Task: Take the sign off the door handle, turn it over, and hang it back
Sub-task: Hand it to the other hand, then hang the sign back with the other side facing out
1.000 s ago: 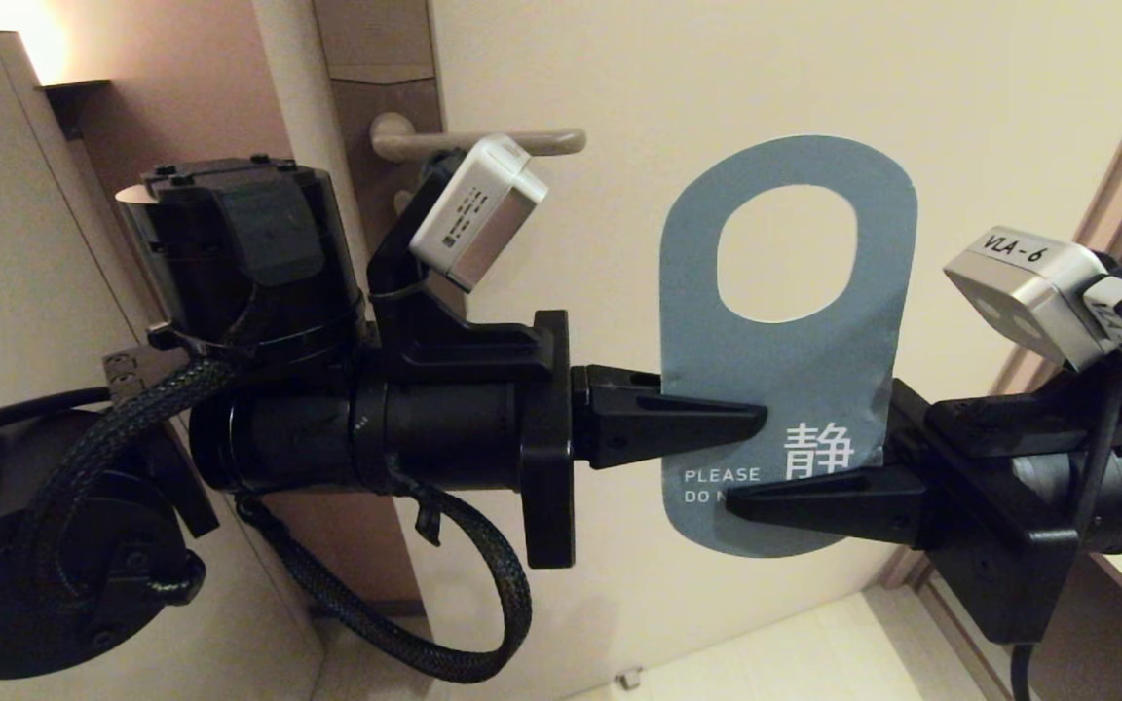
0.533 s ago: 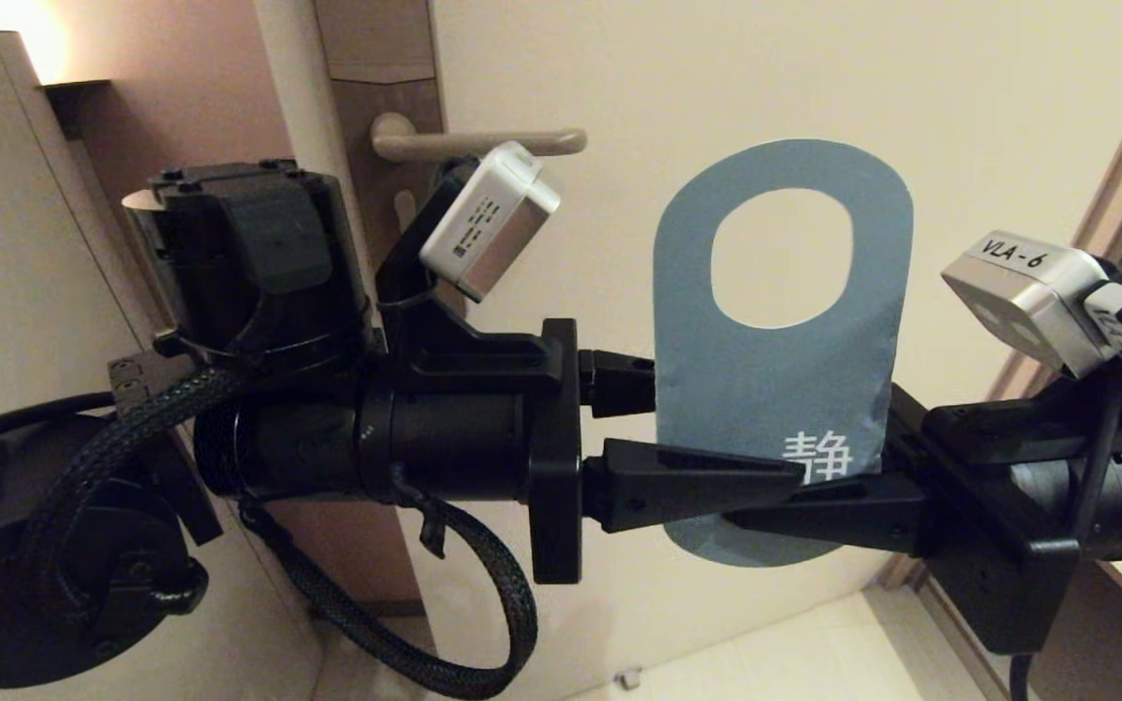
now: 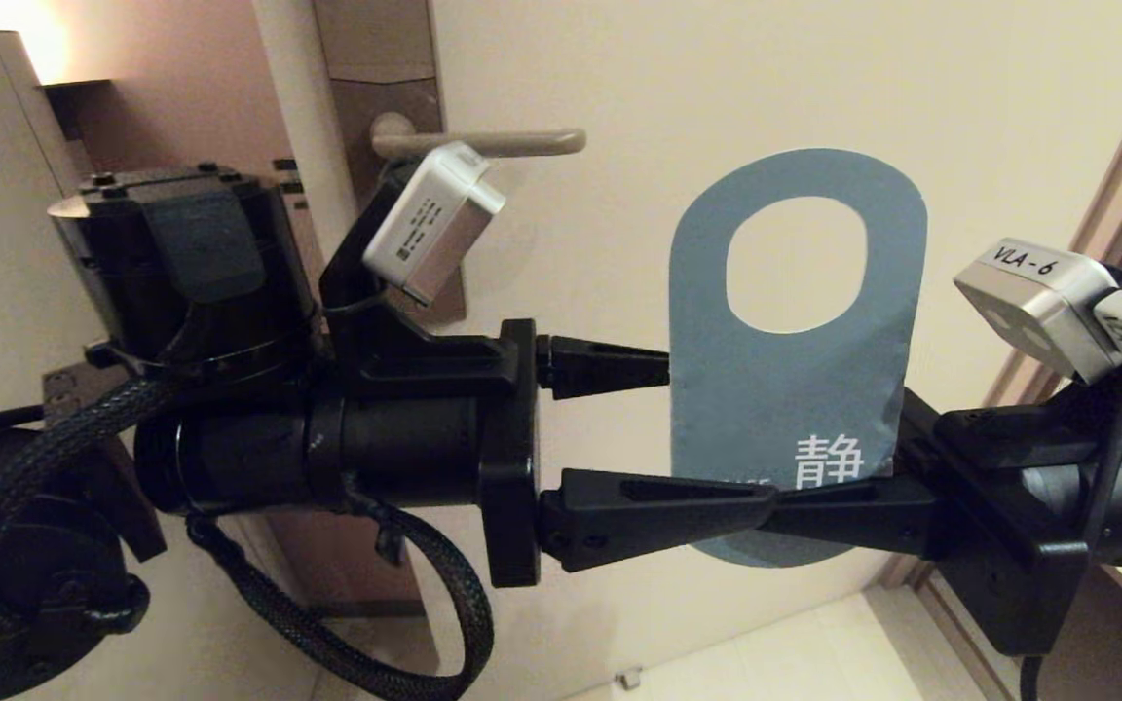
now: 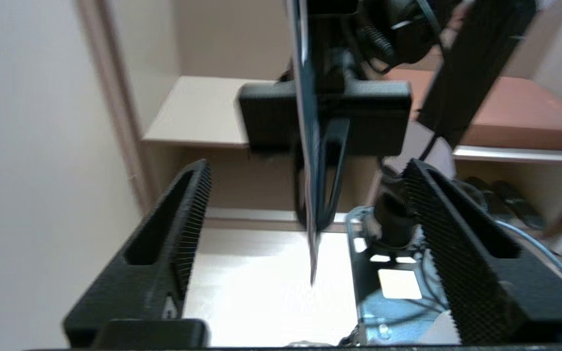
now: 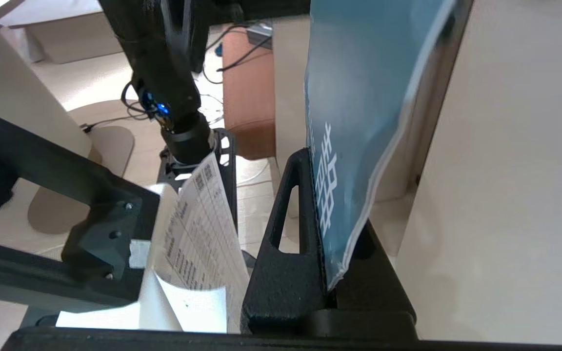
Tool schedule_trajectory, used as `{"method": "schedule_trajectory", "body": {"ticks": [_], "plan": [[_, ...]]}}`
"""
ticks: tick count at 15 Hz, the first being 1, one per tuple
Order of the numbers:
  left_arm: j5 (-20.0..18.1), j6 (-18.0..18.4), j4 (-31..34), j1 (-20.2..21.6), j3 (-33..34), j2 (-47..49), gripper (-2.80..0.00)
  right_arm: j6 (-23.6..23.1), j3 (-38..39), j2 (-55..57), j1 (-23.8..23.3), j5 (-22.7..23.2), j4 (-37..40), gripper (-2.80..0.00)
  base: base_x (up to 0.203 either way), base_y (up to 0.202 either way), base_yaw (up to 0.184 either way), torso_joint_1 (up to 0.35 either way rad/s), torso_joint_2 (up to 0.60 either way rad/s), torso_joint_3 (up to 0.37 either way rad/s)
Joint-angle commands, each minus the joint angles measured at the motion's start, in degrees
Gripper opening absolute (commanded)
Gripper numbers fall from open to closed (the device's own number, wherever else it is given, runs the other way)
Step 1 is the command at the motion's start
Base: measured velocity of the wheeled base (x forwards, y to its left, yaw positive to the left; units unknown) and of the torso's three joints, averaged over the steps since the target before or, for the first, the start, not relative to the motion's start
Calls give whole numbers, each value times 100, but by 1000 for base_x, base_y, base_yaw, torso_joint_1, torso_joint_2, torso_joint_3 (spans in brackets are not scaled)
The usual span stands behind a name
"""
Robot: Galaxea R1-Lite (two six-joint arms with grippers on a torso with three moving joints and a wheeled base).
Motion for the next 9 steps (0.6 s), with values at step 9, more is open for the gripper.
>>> {"method": "schedule_trajectory", "body": {"ticks": [9], "plan": [[1307, 57, -25, 240, 1190, -1226, 0, -27, 75, -133, -729, -55, -26, -280, 0, 0, 0, 0, 0, 0]]}}
